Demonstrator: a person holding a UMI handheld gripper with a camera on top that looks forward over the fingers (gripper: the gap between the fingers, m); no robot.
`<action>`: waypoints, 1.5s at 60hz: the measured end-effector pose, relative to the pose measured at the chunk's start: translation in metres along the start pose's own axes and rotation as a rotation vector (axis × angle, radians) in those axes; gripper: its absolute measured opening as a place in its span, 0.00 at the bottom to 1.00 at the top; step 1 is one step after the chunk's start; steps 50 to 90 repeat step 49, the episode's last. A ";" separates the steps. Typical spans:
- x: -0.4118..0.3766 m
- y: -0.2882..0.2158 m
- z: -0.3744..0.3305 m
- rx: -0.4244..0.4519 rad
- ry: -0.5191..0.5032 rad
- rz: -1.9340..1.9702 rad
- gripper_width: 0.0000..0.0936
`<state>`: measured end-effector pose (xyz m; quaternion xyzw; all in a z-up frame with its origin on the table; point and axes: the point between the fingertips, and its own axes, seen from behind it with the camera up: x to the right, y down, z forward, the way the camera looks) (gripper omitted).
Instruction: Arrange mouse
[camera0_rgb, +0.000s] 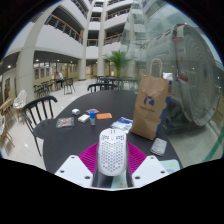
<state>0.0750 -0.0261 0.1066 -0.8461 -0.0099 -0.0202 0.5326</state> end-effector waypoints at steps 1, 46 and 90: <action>0.008 0.000 -0.010 0.001 0.009 -0.001 0.41; 0.117 0.171 -0.137 -0.221 0.074 0.240 0.90; 0.118 0.175 -0.148 -0.212 0.062 0.274 0.91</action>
